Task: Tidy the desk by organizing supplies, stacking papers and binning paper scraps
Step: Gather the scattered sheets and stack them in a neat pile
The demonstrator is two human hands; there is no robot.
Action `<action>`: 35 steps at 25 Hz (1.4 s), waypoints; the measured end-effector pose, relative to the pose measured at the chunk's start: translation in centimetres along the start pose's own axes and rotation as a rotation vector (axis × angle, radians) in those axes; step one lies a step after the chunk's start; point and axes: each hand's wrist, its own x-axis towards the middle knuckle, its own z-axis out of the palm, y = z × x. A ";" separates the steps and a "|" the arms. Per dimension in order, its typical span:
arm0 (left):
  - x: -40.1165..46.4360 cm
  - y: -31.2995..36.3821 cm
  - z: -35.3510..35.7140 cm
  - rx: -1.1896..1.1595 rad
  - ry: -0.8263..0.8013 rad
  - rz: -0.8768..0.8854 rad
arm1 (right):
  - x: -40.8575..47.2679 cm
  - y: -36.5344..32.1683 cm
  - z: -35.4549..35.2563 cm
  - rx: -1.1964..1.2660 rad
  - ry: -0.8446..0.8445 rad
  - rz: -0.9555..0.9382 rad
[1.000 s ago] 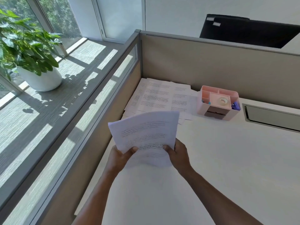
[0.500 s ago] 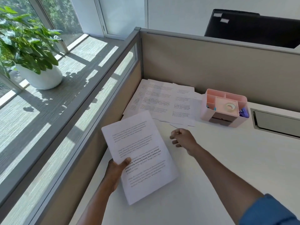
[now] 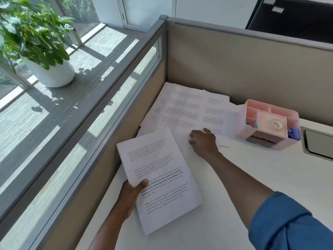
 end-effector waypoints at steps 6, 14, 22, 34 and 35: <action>0.2 -0.2 0.0 0.024 -0.004 0.003 | -2.1 3.3 -1.1 0.011 0.255 0.058; -0.5 -0.1 -0.4 -0.043 -0.028 0.008 | -1.2 -2.8 -0.3 -0.031 -0.039 0.428; -2.8 -0.6 -2.1 -0.114 -0.186 0.009 | -6.0 -2.4 0.1 -0.058 -0.086 0.374; -7.6 -0.9 -3.1 -0.091 -0.132 -0.031 | -13.8 0.6 1.3 0.519 -0.061 0.541; -7.9 -0.9 -3.1 -0.086 -0.135 -0.032 | -14.4 1.0 1.2 0.607 -0.051 0.564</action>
